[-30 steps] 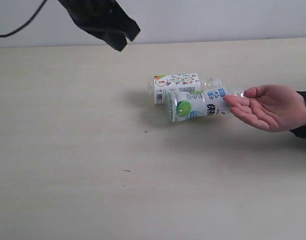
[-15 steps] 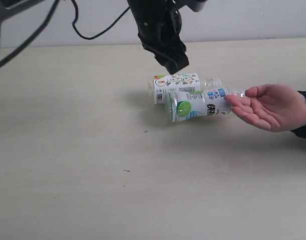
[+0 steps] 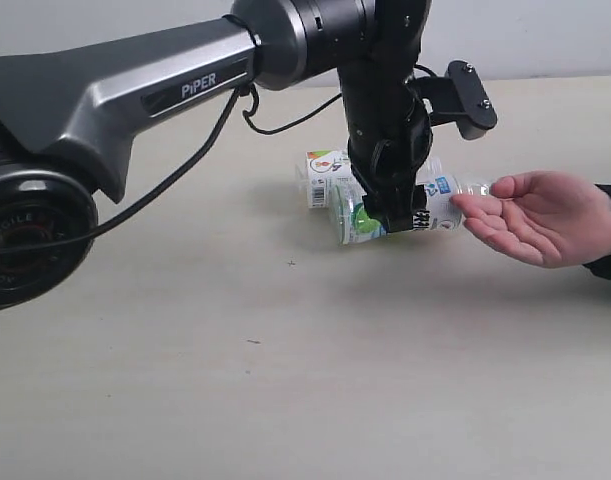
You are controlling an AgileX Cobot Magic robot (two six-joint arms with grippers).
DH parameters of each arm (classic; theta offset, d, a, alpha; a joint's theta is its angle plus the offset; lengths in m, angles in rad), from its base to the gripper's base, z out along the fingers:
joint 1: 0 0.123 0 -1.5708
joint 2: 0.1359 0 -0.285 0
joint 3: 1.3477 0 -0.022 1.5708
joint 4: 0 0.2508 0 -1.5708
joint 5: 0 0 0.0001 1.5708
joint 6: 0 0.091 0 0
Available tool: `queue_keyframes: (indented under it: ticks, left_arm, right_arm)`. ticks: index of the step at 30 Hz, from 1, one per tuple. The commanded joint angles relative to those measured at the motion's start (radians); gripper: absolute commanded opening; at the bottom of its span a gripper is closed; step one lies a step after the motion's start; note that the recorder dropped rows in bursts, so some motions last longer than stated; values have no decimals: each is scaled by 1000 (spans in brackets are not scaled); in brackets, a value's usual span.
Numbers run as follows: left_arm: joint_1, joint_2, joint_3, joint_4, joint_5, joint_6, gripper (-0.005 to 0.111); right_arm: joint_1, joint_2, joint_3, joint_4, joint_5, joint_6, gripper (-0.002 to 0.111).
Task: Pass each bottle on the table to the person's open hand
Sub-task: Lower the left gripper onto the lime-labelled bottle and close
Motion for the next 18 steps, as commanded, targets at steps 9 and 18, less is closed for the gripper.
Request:
queue_keyframes:
  ticks: [9,18]
  left_arm:
    - [-2,59,-11,61,-110,23,70]
    - [-2,71,-9,63,-125,-4,70]
  right_arm:
    - [-4,-5,4,-8,-2,-1,0]
    - [-4,-5,4,-8,-2,-1,0]
